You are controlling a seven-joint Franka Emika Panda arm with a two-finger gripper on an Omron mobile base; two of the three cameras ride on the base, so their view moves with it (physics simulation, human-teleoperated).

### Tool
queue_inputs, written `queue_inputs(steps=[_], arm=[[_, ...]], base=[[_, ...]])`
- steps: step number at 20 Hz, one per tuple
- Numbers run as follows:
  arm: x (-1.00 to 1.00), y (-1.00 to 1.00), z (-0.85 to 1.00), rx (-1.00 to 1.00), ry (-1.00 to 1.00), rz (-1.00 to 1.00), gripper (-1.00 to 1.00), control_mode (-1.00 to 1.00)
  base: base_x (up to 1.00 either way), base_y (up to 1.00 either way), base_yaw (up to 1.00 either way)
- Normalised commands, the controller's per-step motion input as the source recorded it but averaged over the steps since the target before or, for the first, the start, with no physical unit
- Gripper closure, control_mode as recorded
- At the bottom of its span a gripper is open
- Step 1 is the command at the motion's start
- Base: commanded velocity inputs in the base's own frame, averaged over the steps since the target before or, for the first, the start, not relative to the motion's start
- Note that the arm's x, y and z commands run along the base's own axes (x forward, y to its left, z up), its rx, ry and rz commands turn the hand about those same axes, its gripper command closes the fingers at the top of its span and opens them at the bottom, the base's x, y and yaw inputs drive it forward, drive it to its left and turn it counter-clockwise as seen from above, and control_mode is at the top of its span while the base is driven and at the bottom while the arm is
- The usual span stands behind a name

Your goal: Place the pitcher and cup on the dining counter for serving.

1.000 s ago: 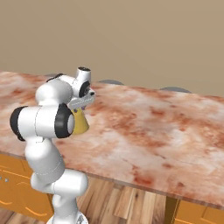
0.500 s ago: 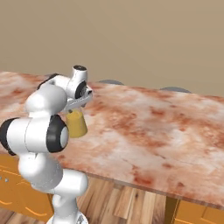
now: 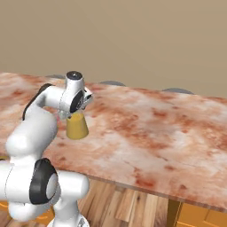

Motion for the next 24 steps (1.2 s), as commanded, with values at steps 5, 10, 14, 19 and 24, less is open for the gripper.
queue_inputs(steps=[5,10,14,19,24], arm=[[-0.94,-0.04,0.5,0.0,-0.2,-0.2,-1.0,-1.0],[-0.78,0.0,0.53,0.0,-0.17,-0.22,-1.0,-1.0],[-0.45,0.0,0.24,0.0,-0.07,-0.14,-1.0,1.0],[0.0,0.0,0.0,0.0,0.0,0.0,-1.0,1.0],[0.0,0.0,0.0,0.0,0.0,0.0,-1.0,1.0]], base=[[0.0,0.0,0.0],[0.0,0.0,0.0],[-0.5,0.0,-0.22],[-0.85,0.0,-0.63],[-0.74,0.0,-0.68]])
